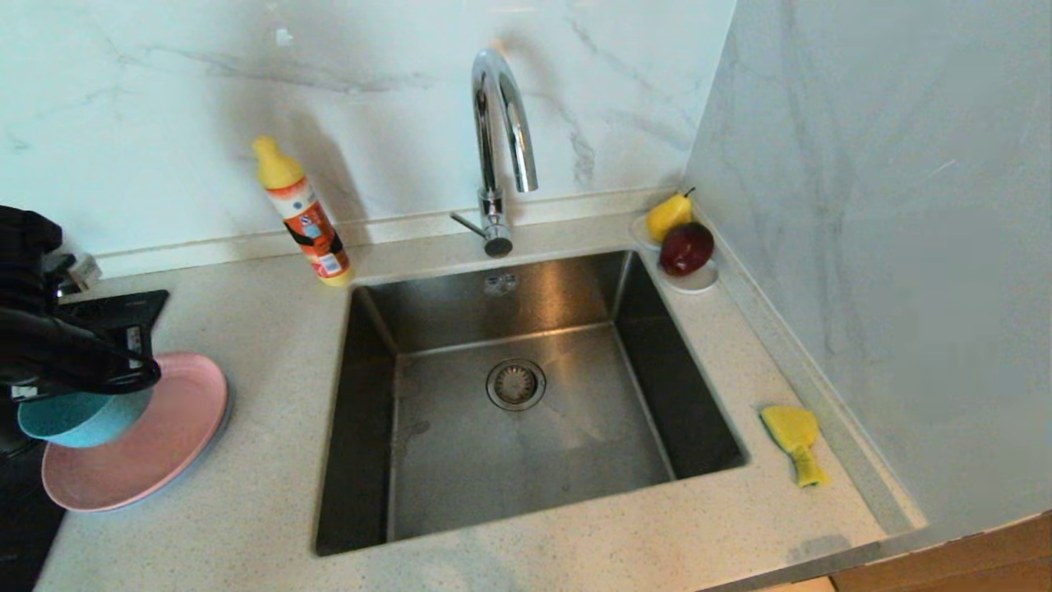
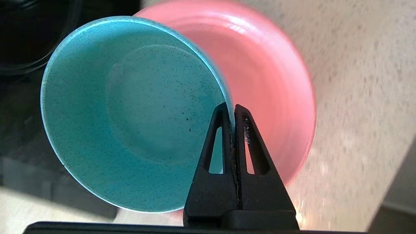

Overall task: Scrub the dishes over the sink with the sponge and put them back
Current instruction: Place the bowl on the plate

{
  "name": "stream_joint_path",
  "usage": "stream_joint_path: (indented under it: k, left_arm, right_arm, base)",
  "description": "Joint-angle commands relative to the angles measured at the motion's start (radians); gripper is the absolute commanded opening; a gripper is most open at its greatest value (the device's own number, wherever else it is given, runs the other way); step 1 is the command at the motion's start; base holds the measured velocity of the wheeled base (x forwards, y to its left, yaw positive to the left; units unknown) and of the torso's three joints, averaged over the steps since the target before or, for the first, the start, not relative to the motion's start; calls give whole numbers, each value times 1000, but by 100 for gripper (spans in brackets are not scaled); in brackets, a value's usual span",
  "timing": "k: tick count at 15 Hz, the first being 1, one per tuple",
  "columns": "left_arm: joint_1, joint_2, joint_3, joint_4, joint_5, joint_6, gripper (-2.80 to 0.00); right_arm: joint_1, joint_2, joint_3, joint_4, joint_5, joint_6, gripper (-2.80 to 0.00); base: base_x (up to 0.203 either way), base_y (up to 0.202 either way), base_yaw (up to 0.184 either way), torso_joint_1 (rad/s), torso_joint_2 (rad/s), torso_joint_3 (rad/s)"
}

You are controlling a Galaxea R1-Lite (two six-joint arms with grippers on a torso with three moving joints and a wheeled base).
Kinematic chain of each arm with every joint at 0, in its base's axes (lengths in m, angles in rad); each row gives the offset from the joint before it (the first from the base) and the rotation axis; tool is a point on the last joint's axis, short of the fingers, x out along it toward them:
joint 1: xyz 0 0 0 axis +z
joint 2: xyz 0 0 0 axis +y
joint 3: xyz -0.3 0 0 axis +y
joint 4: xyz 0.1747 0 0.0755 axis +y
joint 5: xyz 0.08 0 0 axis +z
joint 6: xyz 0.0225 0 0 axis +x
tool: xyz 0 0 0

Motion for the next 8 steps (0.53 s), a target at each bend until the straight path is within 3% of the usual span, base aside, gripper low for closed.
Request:
stream_joint_path:
  k: [1,8]
  left_arm:
    - [-19,67,-12,-7,2,-17,-280]
    - [-39,88,-27,-21,2,-22,-280]
  right_arm:
    - [0,-2,0,0,0,-1,-280]
    - [0,-2,1,0,0,-1,-280]
  base:
    - [0,0,0,0,0,0]
    - [0,0,0,0,0,0]
